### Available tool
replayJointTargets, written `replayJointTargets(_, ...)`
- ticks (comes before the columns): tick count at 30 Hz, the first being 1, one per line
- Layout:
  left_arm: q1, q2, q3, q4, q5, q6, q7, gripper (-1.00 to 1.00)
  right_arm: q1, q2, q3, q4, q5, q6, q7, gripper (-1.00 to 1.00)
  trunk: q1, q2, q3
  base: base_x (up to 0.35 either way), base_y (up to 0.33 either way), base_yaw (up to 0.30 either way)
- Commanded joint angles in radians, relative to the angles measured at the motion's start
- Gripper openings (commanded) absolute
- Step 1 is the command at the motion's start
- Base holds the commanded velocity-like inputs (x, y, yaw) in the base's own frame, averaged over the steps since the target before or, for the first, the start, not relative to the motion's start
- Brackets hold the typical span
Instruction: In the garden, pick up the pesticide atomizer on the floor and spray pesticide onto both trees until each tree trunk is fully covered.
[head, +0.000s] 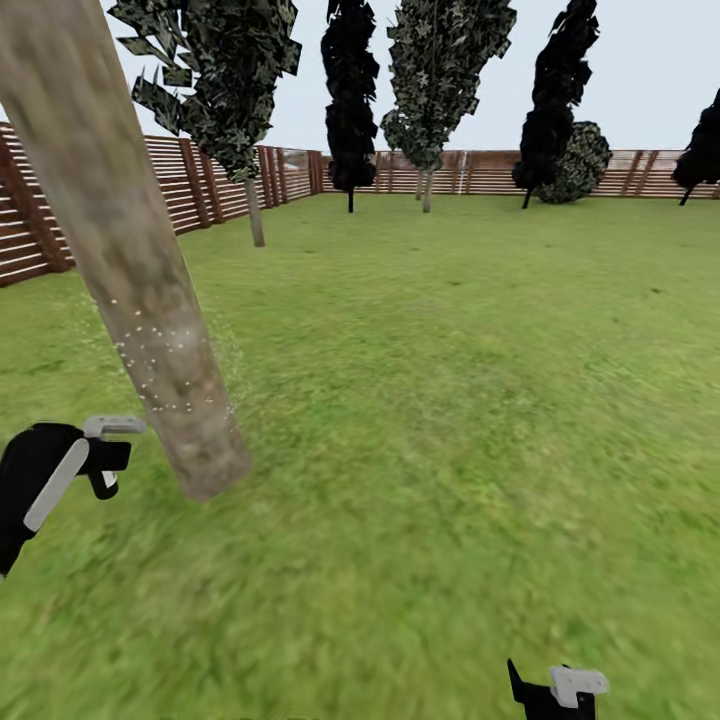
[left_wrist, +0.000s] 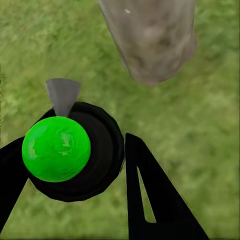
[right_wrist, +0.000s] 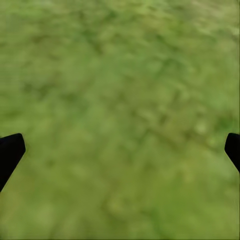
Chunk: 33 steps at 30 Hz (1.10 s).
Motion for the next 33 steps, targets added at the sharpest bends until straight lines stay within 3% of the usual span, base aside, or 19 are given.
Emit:
replayJointTargets(1, 0.000, -0.011, 0.000, 0.000, -0.001, 0.000, 0.000, -1.00, 0.000, 0.000, 0.000, 0.000, 0.000, 0.000, 0.000, 1.00, 0.000, 0.000, 0.000, 0.000, 0.000, 0.277)
replayJointTargets(7, 0.000, -0.073, 0.002, 0.001, -0.011, -0.004, 0.009, -1.00, 0.000, 0.000, 0.000, 0.000, 0.000, 0.000, 0.000, 1.00, 0.000, 0.000, 0.000, 0.009, -0.160, 0.276)
replayJointTargets(15, 0.000, -0.074, 0.005, 0.004, -0.012, -0.006, 0.017, -1.00, 0.000, 0.000, 0.000, 0.000, 0.000, 0.000, 0.000, 1.00, 0.000, 0.000, 0.000, 0.125, -0.260, 0.092)
replayJointTargets(33, -0.001, -0.077, 0.006, 0.000, -0.011, -0.007, 0.033, -1.00, 0.000, 0.000, 0.000, 0.000, 0.000, 0.000, 0.000, 1.00, 0.000, 0.000, 0.000, 0.177, -0.226, 0.274)
